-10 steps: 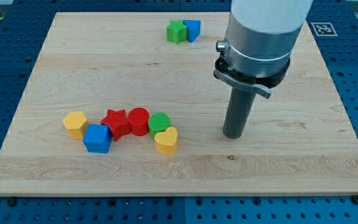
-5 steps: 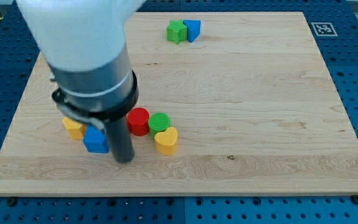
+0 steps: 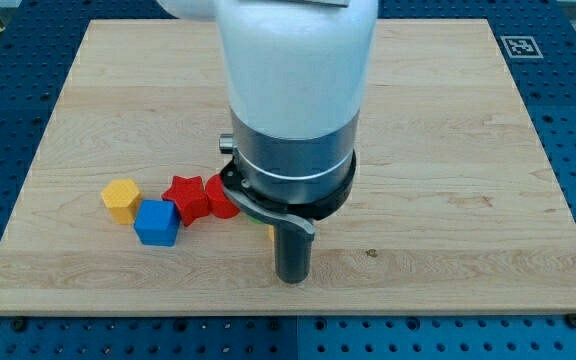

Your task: Keep the green circle and yellow heart parallel to each other

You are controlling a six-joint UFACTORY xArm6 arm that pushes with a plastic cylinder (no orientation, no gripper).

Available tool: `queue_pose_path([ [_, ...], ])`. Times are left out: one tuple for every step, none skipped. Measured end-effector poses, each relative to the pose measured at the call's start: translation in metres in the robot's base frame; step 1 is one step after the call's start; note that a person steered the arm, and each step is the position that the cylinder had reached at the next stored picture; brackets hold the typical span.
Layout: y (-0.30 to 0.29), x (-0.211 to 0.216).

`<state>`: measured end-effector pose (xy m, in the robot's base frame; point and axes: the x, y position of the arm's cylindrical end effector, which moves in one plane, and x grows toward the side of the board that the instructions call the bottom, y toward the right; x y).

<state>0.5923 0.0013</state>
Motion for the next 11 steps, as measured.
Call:
queue_pose_path([
  [0.003, -0.027],
  [0.003, -0.029],
  [0.003, -0.029],
  [0.001, -0.024],
  [0.014, -0.024],
  [-0.023, -0.034],
  [-0.040, -0.058],
  [-0.020, -0.086],
  [-0.024, -0.053],
  [-0.032, -0.039],
  [-0.004, -0.043],
])
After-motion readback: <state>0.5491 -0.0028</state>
